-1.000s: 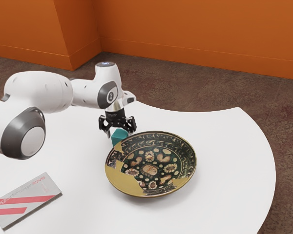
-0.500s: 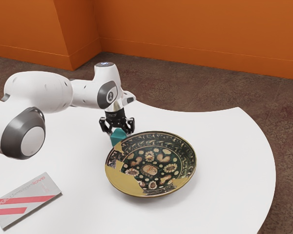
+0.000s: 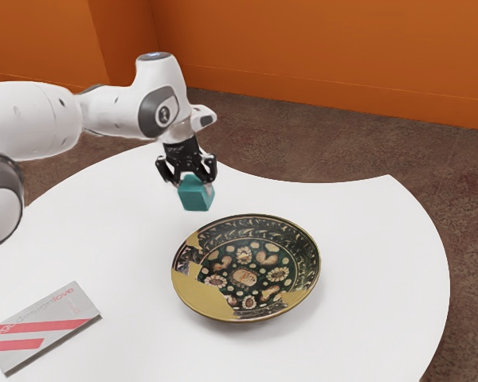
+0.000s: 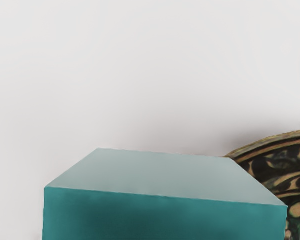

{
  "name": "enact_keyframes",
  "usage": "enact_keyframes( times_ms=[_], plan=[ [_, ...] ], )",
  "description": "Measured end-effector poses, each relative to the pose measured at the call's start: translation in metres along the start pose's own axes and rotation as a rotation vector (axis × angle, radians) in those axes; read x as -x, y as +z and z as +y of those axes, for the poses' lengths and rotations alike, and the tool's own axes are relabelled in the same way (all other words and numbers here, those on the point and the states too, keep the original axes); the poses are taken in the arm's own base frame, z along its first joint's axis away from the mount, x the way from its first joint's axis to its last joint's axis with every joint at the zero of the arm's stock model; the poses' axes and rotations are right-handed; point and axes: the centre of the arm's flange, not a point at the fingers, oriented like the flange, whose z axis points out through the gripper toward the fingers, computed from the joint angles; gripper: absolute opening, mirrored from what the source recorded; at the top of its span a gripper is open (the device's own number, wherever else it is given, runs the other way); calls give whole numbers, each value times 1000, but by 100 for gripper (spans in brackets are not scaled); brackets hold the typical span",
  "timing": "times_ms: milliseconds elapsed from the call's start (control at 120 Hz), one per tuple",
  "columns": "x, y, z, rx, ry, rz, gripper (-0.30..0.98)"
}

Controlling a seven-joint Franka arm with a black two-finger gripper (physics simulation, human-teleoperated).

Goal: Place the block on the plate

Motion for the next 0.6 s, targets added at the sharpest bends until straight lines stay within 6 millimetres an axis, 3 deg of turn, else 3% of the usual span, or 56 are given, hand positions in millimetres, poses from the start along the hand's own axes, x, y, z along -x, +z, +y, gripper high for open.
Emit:
enact_keyframes(
  times_ms=[92, 300, 442, 600],
  plan=[
    [29, -12, 31, 7, 26, -22, 35],
    [74, 6, 90, 13, 22, -84, 36],
    [90, 36, 104, 8, -24, -111, 38],
    [92, 34, 106, 19, -83, -92, 54]
  ],
)
